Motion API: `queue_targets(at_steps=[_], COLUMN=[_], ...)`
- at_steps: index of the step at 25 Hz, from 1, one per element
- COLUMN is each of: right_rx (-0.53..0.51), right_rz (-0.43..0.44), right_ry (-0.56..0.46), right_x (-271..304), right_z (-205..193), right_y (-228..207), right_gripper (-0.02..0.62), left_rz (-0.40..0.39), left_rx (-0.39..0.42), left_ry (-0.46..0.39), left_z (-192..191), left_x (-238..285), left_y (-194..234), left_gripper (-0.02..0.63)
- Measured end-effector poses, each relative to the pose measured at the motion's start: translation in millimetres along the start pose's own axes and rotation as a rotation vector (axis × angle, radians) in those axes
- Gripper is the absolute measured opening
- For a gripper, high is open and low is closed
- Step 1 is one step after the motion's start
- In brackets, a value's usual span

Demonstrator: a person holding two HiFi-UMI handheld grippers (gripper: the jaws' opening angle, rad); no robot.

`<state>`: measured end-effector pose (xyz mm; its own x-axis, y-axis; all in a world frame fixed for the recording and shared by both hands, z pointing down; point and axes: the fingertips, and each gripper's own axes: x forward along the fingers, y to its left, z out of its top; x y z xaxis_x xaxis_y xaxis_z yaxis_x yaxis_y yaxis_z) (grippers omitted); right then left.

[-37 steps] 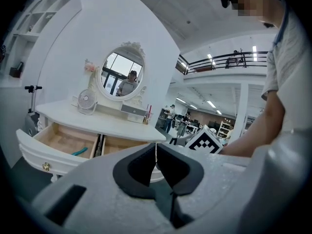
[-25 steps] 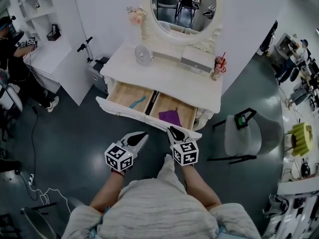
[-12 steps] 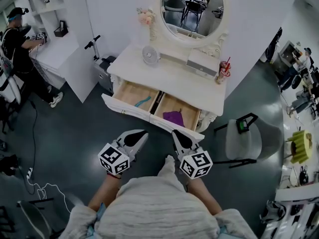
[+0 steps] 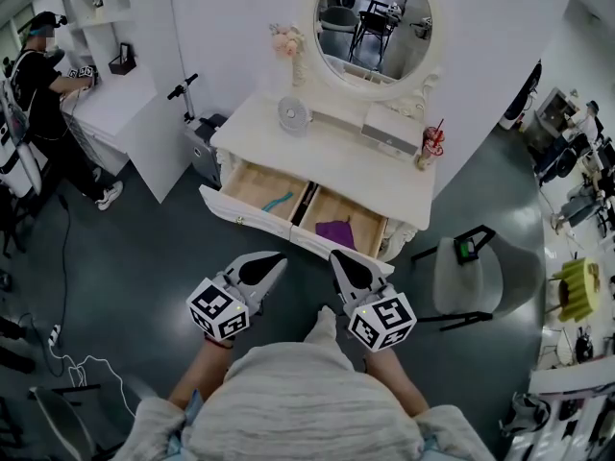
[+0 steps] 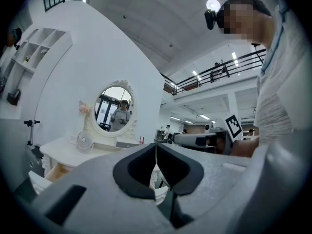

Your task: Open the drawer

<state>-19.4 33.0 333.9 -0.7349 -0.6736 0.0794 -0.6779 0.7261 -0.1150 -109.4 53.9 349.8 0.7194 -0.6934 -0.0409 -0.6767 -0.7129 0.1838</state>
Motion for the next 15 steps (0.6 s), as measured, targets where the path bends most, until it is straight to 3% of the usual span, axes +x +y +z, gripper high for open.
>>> queue_targets(at_steps=[15], right_rx=[0.001], right_rz=[0.028], right_ry=[0.018], right_x=[-1], right_z=[-1], right_y=[10], right_gripper=[0.009], left_rz=[0.008], left_rx=[-0.013], left_ry=[0.01], left_z=[-9], left_x=[-16], left_y=[-1], left_gripper=[0.015])
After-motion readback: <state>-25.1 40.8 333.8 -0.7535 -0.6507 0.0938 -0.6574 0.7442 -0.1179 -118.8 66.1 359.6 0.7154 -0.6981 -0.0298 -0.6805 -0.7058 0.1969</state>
